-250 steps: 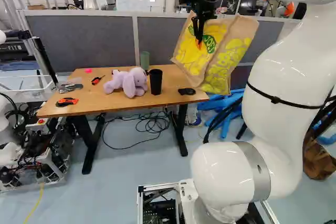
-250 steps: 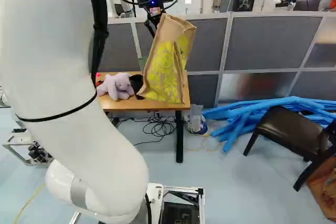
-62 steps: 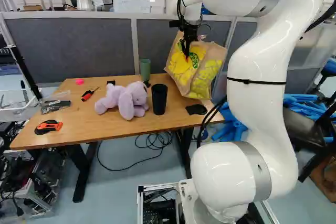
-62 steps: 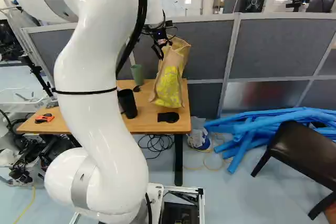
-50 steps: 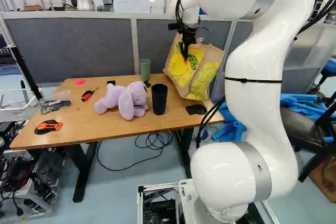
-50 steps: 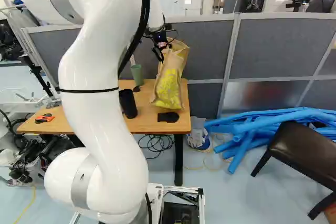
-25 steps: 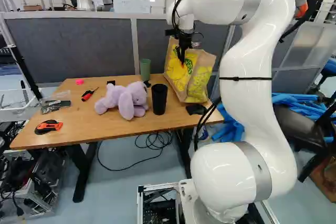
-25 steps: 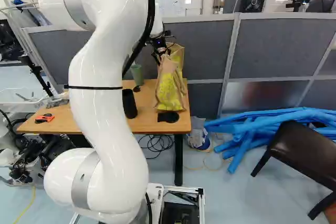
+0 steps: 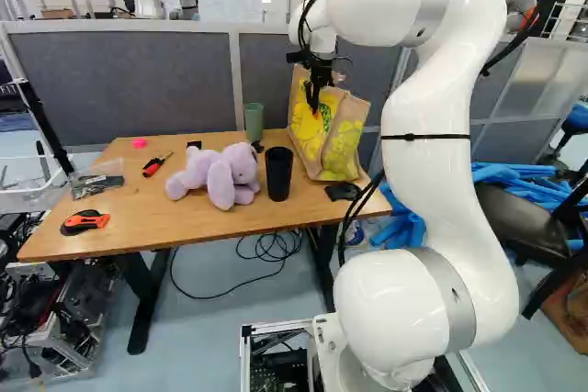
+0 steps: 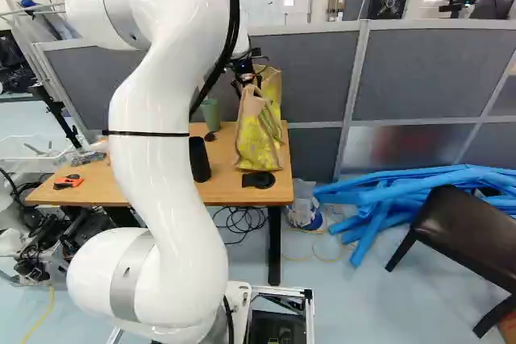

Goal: Pick up the bag on the ground and place it on the table

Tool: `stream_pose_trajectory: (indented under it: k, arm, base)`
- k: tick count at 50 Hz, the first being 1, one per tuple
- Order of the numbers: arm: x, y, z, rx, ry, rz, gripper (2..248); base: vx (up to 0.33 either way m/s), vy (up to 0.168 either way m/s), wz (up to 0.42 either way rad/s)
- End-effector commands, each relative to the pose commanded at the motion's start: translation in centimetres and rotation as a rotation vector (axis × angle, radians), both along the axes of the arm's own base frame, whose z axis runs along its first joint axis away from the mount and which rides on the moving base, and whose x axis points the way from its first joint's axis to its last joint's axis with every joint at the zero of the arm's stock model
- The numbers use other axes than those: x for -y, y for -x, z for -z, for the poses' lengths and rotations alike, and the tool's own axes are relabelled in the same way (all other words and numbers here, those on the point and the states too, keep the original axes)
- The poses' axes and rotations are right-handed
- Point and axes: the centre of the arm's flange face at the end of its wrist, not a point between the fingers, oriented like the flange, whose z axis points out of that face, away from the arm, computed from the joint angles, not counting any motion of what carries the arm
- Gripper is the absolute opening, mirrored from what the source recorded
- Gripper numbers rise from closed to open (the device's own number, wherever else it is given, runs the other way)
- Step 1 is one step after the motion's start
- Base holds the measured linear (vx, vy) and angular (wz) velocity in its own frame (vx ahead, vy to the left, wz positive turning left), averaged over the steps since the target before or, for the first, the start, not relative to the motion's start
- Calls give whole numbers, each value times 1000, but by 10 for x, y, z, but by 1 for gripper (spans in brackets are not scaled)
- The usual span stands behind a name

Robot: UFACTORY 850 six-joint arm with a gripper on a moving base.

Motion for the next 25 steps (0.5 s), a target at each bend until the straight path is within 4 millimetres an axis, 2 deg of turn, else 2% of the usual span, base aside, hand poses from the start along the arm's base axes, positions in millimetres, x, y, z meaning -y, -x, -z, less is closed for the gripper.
stream_pose_trajectory:
  k: [1, 2, 7, 8, 12, 13, 17, 18, 22, 23, 25]
  arm:
    - [0, 0, 0, 0, 0, 0, 49]
    - [0, 0, 0, 0, 0, 0, 84]
    - [0, 0, 0, 0, 0, 0, 84]
    - [0, 0, 0, 0, 0, 0, 120]
    - [0, 0, 0, 0, 0, 0, 120]
    - [0, 0, 0, 0, 0, 0, 156]
    - [0, 0, 0, 0, 0, 0, 156]
    - [0, 0, 0, 0, 0, 0, 192]
    - [0, 0, -1, 1, 0, 0, 192]
    - [0, 1, -2, 2, 0, 0, 228]
    - [0, 1, -4, 5, 0, 0, 228]
  base:
    - [0, 0, 0]
    - [0, 0, 0]
    - [0, 0, 0]
    - [0, 0, 0]
    - [0, 0, 0]
    - [0, 0, 0]
    - [0, 0, 0]
    - [0, 0, 0]
    - [0, 0, 0]
    - [0, 0, 0]
    - [0, 0, 0]
